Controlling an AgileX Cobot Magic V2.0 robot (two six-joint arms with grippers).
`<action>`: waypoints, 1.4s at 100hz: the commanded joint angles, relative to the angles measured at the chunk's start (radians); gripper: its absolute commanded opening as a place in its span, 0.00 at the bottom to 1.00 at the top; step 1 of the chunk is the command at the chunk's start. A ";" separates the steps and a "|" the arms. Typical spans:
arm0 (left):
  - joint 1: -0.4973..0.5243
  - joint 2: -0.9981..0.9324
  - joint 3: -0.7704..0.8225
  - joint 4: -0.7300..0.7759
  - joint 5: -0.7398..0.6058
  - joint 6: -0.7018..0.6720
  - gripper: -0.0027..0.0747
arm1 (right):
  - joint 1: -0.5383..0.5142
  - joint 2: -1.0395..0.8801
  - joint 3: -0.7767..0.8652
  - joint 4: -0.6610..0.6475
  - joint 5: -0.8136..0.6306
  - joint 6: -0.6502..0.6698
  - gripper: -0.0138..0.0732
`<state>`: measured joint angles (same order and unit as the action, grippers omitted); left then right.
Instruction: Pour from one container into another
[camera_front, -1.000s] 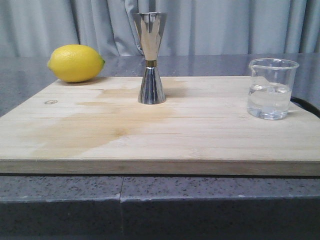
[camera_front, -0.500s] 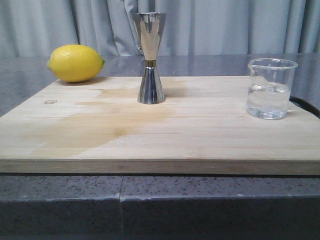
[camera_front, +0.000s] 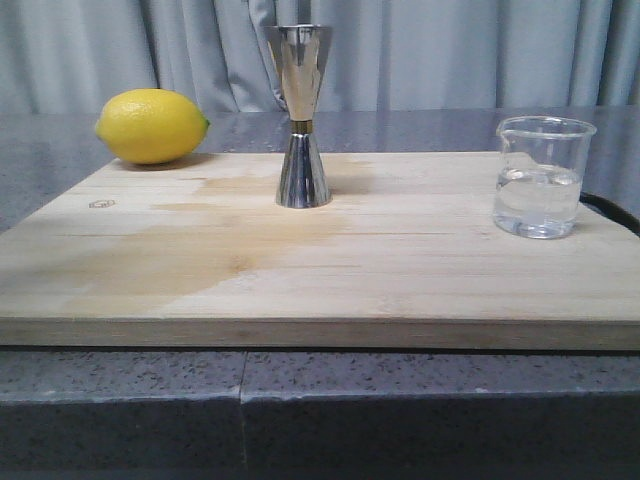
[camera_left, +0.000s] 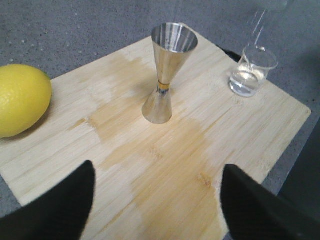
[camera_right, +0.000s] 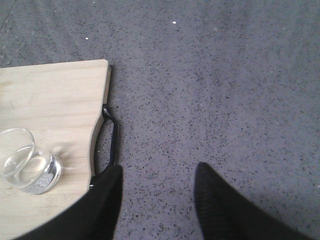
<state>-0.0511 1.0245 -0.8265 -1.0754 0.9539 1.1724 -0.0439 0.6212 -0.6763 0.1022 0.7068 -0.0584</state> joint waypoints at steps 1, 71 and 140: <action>-0.007 0.018 -0.035 -0.137 -0.039 0.039 0.86 | -0.007 0.025 -0.036 0.023 -0.084 -0.013 0.68; -0.235 0.402 0.079 -0.709 -0.009 0.879 0.86 | 0.303 0.030 0.287 0.170 -0.513 -0.140 0.70; -0.235 0.681 -0.111 -0.775 0.177 1.003 0.86 | 0.398 0.035 0.401 0.170 -0.727 -0.140 0.70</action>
<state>-0.2774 1.7151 -0.8843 -1.7732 1.0384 2.1746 0.3523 0.6472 -0.2515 0.2686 0.0713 -0.1855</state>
